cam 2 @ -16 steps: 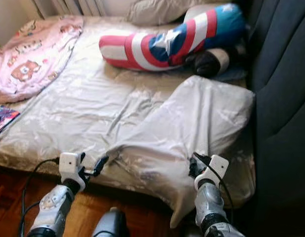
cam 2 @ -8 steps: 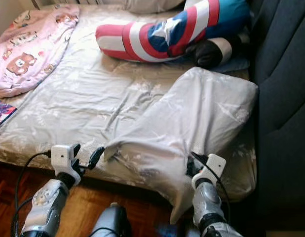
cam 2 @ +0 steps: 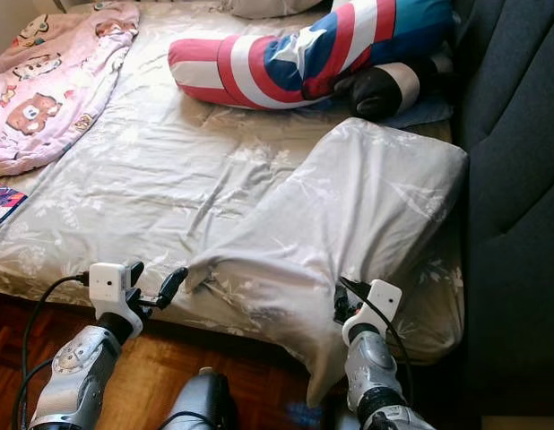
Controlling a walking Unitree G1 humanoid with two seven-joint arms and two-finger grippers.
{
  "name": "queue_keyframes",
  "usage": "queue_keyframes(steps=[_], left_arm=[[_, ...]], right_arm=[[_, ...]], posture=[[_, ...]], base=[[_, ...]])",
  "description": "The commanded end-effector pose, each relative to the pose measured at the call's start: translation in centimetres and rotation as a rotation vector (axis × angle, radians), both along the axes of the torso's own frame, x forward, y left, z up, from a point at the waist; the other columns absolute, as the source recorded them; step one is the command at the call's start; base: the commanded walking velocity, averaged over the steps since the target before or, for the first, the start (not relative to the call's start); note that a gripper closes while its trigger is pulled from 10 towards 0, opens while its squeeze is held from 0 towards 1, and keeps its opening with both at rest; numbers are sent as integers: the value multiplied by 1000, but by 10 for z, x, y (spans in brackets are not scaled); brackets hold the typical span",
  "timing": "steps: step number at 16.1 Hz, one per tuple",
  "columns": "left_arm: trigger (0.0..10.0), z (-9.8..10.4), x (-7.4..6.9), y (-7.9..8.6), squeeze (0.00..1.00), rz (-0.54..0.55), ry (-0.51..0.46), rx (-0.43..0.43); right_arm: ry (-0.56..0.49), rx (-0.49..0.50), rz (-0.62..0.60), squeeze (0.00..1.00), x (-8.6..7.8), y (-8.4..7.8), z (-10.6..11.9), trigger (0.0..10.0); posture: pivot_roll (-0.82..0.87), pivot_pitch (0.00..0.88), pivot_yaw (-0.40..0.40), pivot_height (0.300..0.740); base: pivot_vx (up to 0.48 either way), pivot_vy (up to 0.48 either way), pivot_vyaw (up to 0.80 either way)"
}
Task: Clean up the room
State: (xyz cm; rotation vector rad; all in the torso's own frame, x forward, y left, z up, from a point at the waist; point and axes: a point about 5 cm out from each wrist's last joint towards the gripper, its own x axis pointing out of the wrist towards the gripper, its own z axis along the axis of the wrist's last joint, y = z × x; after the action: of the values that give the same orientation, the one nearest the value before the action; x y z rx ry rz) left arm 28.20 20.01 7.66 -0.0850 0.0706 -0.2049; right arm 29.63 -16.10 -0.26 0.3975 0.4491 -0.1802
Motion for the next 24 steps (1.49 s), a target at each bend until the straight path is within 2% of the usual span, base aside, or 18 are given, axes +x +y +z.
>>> queue_keyframes(steps=[1,8,13,18,20,21,24], left_arm=[[10000,-3,-5,5,0,18,24,6],[10000,-5,-9,5,0,34,35,-2],[10000,-7,-7,1,0,31,38,-15],[10000,-8,-3,3,0,35,40,-22],[10000,-10,-2,5,0,46,43,-21],[10000,-11,-2,6,0,50,43,-23],[10000,-14,-1,5,0,54,49,-25]], right_arm=[[153,36,70,0,-26,22,-27,0],[165,-13,79,0,-25,20,-27,0],[169,-29,73,0,-27,16,-28,0],[181,-38,63,0,-31,12,-31,0],[181,-78,27,0,-31,1,-31,0],[181,-92,-43,0,-31,-14,-29,0],[156,-139,-90,0,-28,-40,-22,0]], posture=[[173,262,122,657],[170,249,111,657],[160,233,102,657],[153,207,93,657],[144,191,91,657],[136,181,86,657],[113,163,81,657]], base=[[0,0,0],[0,0,0],[0,0,0],[0,0,0],[0,0,0],[0,0,0],[0,0,0]])
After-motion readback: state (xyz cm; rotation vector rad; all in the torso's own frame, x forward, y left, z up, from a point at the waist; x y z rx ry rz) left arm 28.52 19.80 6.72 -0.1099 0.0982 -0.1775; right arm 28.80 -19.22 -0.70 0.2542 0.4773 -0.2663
